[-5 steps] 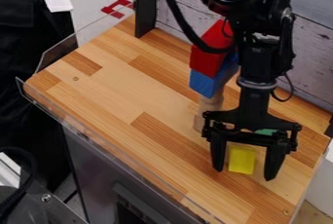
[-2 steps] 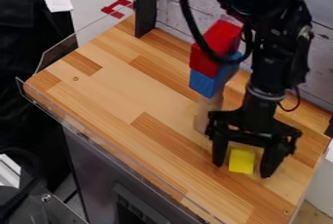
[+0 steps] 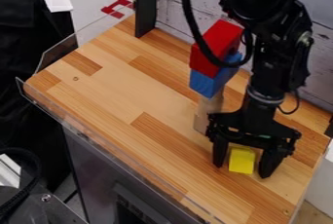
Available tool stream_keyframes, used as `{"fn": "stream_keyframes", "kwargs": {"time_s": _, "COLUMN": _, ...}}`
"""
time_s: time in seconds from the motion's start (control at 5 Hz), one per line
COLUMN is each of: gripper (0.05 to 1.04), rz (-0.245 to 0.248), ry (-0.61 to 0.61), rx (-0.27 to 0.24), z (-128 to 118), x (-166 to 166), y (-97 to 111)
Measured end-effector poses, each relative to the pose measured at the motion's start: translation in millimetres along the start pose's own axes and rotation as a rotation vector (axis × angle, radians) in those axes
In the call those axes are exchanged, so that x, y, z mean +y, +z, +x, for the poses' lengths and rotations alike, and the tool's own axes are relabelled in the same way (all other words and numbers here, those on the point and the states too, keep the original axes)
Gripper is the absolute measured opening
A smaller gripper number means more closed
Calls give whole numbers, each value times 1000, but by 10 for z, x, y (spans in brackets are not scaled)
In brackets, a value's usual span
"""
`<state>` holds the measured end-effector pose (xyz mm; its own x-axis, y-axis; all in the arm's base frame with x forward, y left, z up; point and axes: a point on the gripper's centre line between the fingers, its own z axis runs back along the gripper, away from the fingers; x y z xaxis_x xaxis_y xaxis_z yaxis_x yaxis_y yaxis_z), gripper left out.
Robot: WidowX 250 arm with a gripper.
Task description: Put the yellow rectangle on top of the red arch
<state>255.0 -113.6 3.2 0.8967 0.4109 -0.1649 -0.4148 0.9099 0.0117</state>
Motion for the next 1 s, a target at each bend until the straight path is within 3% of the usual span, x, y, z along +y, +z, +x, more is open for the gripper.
{"fn": "stream_keyframes", "kwargs": {"time_s": 0.2, "gripper": 700, "rz": -22, "ry": 7, "rx": -18, "z": 29, "x": -29, "y": 3}}
{"fn": "stream_keyframes", "kwargs": {"time_s": 0.4, "gripper": 550, "rz": -28, "ry": 26, "rx": -27, "z": 36, "x": -29, "y": -12}}
{"fn": "stream_keyframes", "kwargs": {"time_s": 0.6, "gripper": 550, "rz": -16, "ry": 36, "rx": -36, "z": 21, "x": -27, "y": -8}}
{"fn": "stream_keyframes", "kwargs": {"time_s": 0.8, "gripper": 550, "rz": -17, "ry": -72, "rx": 5, "z": -9, "x": -68, "y": 61}}
{"fn": "stream_keyframes", "kwargs": {"time_s": 1.0, "gripper": 550, "rz": 2, "ry": -219, "rx": 23, "z": 11, "x": -126, "y": 387}}
